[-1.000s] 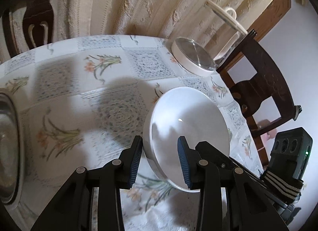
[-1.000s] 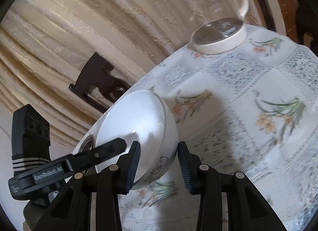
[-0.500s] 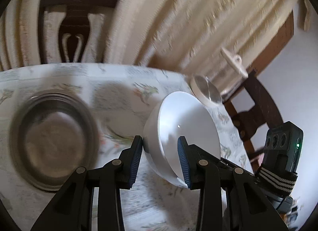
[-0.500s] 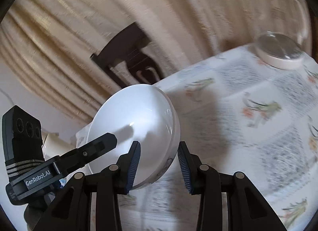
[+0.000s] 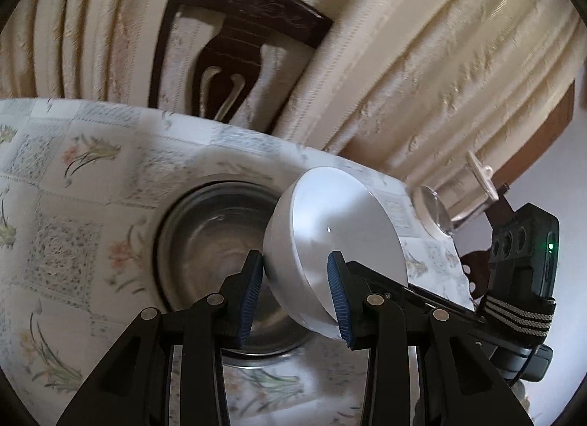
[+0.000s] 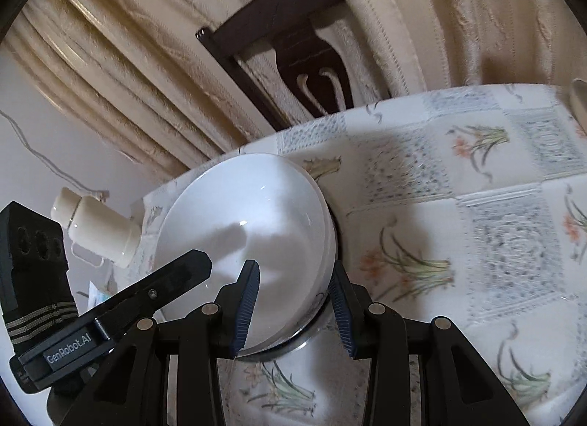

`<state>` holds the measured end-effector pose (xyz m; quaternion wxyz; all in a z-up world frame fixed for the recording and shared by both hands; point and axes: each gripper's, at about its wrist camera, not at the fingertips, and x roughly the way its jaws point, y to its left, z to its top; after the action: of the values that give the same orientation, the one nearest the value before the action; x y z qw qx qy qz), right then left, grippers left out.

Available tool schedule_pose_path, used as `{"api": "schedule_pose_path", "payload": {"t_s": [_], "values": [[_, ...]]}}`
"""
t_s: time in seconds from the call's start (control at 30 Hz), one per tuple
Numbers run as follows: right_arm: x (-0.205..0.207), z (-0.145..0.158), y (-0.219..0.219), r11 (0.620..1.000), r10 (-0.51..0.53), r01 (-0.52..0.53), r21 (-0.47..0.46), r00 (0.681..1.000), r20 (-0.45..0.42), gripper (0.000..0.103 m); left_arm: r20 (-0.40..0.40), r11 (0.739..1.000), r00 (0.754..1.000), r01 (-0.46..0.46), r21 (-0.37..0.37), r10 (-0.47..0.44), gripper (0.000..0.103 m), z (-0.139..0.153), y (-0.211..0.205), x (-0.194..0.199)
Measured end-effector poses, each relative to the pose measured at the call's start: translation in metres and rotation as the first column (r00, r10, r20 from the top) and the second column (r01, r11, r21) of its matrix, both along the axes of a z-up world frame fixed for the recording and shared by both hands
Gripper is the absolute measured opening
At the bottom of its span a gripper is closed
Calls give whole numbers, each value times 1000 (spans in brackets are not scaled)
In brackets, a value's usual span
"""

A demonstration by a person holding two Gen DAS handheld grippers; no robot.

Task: Organize plates and bowls

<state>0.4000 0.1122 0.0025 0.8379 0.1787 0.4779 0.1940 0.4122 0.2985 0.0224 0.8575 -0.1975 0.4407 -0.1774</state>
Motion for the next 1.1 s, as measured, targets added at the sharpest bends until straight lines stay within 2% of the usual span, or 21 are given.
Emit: {"api": "schedule_pose_path", "payload": {"t_s": [0.3, 0.4, 0.7, 0.77, 0.9, 1.1], "values": [[7, -9, 16, 999, 13, -13, -40, 1000, -7, 42, -50, 999, 998, -32, -10, 32, 37, -33, 15, 6], [7, -6, 21, 998, 14, -13, -60, 1000, 19, 42, -55, 999, 997, -46, -11, 46, 37, -38, 21, 6], [2, 0, 15, 999, -7, 10, -51, 998, 56, 45, -44, 998, 997, -63, -28, 62, 39, -38, 28, 7], [-3, 7, 12, 997, -29, 35, -66, 994, 102, 50, -38, 997, 997, -69, -36, 67, 40, -36, 29, 7], [-10, 20, 5, 996, -36, 48, -75, 988, 151, 51, -15, 996, 997, -81, -45, 80, 45, -30, 33, 6], [-13, 15, -9, 994, -58, 68, -84, 991, 123, 51, 0, 995, 996, -94, -33, 94, 46, -25, 38, 4]]}}
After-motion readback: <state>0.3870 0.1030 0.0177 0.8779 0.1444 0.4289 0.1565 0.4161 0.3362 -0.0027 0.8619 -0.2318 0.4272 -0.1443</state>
